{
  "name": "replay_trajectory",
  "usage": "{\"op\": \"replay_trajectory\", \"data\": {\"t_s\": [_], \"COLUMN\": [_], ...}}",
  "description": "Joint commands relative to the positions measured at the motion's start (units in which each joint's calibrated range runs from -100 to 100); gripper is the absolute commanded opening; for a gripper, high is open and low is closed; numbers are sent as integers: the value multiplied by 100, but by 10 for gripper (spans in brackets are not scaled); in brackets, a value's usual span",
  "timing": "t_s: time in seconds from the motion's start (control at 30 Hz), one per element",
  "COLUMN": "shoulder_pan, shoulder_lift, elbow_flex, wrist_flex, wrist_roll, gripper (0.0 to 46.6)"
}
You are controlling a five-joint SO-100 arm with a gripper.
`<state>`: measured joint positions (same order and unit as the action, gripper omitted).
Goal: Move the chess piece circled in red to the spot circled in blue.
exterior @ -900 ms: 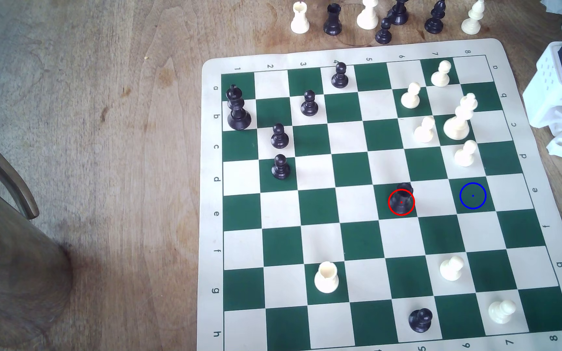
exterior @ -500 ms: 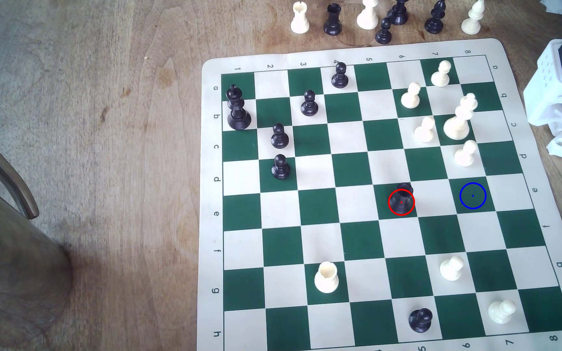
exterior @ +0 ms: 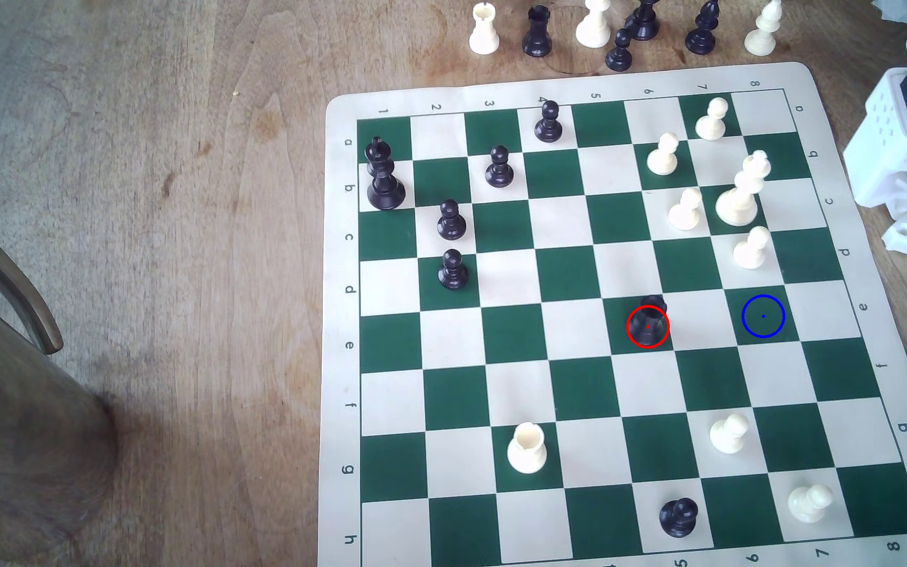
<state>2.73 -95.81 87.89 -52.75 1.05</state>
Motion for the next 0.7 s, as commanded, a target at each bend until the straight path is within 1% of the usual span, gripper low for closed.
{"op": "replay_trajectory", "data": {"t_s": [0.0, 0.03, 0.13, 0.3, 0.4, 0.43, 0.47, 0.53, 0.6, 0.63, 0.67], "shoulder_pan": [-230, -324, -378, -378, -324, -300, -261, -394, -394, -410, -433], "shoulder_lift": [6, 6, 6, 6, 6, 6, 6, 6, 31, 141, 396], "elbow_flex": [-357, -403, -493, -938, -1010, -1010, -1019, -1527, -1890, -2071, -2461], "wrist_flex": [713, 1073, 1581, 2720, 3522, 3719, 3866, 5365, 6413, 6765, 7445], "wrist_roll": [10, 10, -15, -24, -29, -29, -29, 0, -5, -29, -127], "gripper": [2, 2, 2, 2, 2, 23, 68, 42, 30, 33, 45]}}
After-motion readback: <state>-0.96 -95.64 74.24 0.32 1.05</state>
